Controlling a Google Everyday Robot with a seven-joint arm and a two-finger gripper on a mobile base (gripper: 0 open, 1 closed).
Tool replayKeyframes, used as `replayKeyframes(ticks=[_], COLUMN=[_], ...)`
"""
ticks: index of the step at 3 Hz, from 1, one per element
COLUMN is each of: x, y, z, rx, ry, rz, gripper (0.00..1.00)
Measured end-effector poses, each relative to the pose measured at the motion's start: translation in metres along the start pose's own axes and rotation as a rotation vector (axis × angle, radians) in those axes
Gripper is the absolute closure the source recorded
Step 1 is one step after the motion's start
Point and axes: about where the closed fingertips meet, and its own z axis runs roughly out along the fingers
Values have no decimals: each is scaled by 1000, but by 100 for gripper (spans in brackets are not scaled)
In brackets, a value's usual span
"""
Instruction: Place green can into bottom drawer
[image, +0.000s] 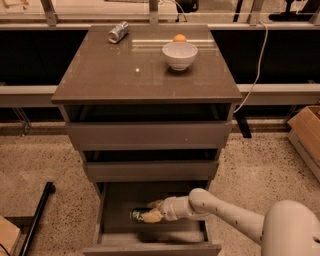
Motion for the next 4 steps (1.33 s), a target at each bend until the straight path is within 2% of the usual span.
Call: replayKeyframes(ticks=[1,2,3,4], x=[19,33,40,40], y=[-24,-35,-35,-34], z=[16,29,35,36], rx=[-35,-65,-63,-65], ry=[-11,5,57,54], rz=[32,64,76,75], gripper=[58,34,5,0])
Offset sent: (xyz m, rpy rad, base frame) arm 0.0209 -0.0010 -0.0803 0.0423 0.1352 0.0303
